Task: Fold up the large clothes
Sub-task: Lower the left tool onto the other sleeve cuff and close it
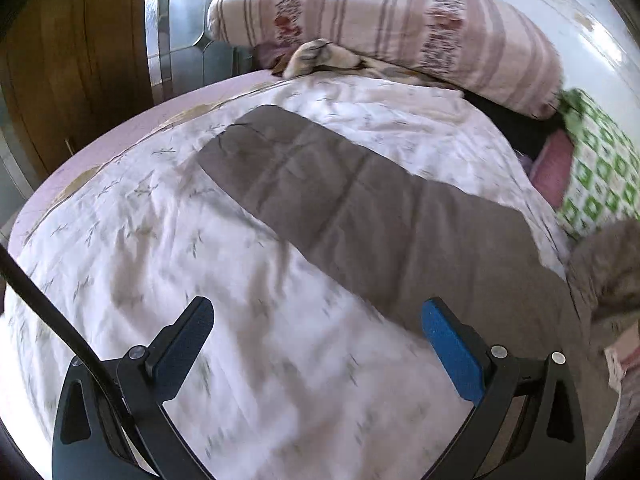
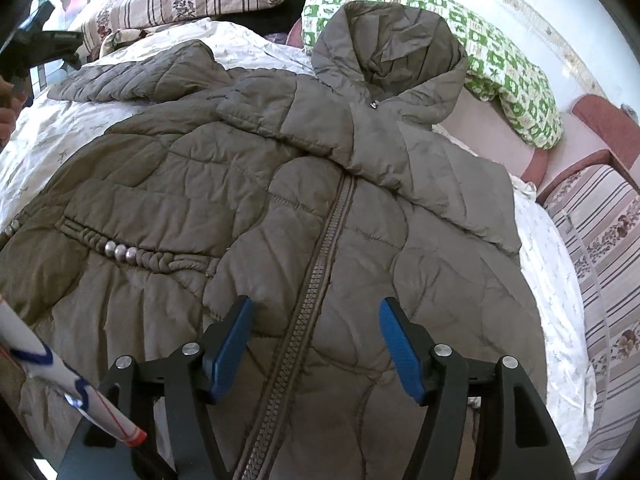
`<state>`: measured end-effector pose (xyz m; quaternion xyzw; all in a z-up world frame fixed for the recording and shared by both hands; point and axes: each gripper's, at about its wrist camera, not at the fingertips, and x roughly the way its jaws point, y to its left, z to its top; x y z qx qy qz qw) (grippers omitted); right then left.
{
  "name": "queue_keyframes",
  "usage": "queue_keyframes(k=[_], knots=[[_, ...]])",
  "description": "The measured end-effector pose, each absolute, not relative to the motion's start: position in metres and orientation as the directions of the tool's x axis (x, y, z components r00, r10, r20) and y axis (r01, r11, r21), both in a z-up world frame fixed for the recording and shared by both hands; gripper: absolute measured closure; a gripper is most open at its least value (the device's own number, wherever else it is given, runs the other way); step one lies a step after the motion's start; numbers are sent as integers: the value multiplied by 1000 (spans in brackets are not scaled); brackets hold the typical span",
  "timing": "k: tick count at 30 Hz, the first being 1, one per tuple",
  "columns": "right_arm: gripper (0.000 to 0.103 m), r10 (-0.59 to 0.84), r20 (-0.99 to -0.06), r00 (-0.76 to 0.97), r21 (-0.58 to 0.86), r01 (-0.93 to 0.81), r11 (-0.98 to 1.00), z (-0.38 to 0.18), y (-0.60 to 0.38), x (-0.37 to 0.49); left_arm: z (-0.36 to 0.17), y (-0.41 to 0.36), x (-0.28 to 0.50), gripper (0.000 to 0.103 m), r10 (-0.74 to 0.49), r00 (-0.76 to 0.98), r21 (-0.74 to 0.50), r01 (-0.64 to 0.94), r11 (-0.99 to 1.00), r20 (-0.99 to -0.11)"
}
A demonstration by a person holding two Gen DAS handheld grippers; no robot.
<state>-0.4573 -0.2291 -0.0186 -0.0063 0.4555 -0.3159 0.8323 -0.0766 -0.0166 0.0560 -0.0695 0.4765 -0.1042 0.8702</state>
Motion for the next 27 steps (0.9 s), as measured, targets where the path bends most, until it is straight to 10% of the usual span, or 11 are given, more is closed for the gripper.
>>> queue_keyframes(k=[7, 22, 27], knots=[[29, -498, -778, 382, -267, 517, 813, -24, -237, -452, 29, 21, -29, 0, -359, 490, -380, 60, 923, -795], [20, -436, -809, 395, -186, 532, 826, -31, -253, -453, -3, 52, 34, 46, -523, 545, -613, 21, 789, -655], [17, -423, -815, 396, -170, 534, 828, -32, -257, -451, -2, 59, 35, 48, -463, 572, -599, -63, 798, -677]])
